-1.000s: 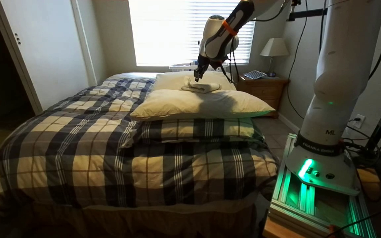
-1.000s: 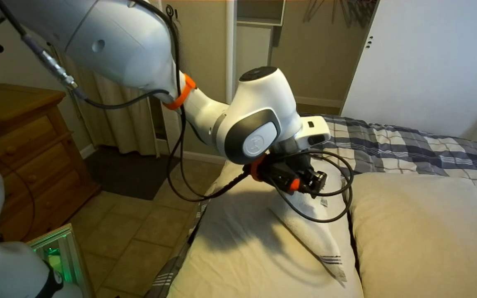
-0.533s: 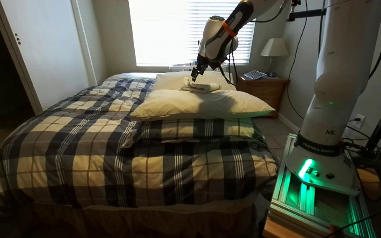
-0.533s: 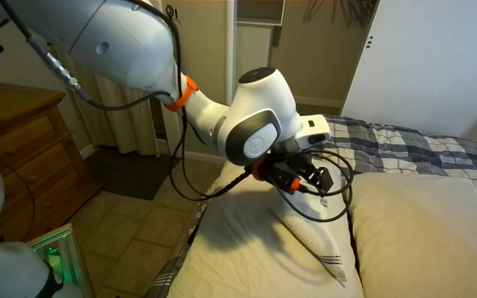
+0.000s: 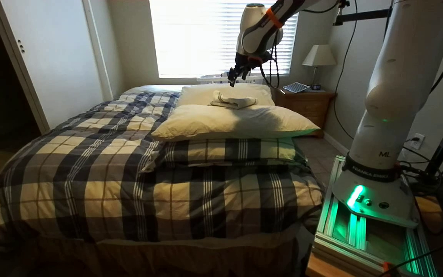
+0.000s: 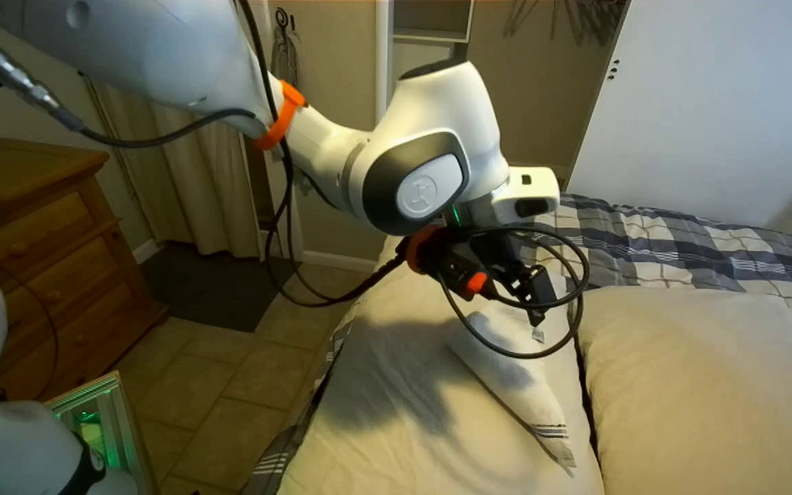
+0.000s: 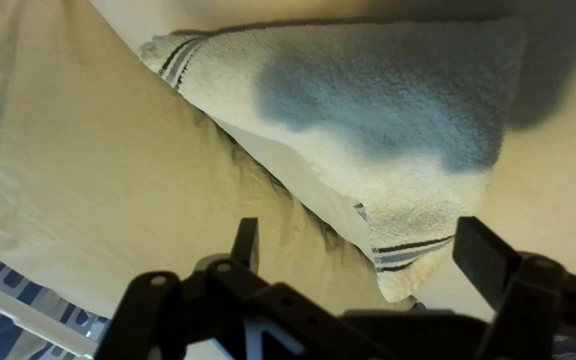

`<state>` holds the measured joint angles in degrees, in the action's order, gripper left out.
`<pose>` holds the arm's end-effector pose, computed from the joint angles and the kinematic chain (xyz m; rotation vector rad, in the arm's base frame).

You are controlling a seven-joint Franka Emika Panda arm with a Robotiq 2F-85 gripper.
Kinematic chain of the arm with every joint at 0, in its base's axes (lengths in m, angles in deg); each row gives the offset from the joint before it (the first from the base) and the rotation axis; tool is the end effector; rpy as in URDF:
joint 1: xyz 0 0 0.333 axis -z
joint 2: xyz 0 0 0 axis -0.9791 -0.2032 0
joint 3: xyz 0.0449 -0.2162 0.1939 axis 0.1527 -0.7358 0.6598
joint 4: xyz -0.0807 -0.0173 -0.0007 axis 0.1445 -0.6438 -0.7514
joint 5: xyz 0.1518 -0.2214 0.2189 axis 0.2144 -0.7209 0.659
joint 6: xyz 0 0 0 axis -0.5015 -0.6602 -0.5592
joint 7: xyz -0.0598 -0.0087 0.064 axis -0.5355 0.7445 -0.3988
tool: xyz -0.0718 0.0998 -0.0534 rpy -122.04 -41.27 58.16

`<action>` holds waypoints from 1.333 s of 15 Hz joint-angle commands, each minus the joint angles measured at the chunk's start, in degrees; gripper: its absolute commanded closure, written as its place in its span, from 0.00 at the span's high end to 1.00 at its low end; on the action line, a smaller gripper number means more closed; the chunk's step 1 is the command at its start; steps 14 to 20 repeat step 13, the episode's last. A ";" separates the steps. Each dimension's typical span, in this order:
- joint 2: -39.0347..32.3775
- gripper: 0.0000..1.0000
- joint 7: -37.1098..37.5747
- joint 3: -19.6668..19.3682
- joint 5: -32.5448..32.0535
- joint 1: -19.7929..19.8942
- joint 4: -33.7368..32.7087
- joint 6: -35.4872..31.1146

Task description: Fold the towel into a triangle twice.

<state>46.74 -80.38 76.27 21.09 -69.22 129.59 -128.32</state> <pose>0.5054 -0.2001 0.3959 2.7982 -0.2167 0.5335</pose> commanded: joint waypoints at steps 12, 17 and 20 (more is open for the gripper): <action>8.12 1.00 9.42 3.11 -7.60 1.48 1.42 7.60; 8.12 1.00 9.43 3.11 -7.61 1.48 1.42 7.60; 8.12 1.00 9.43 3.11 -7.61 1.48 1.42 7.60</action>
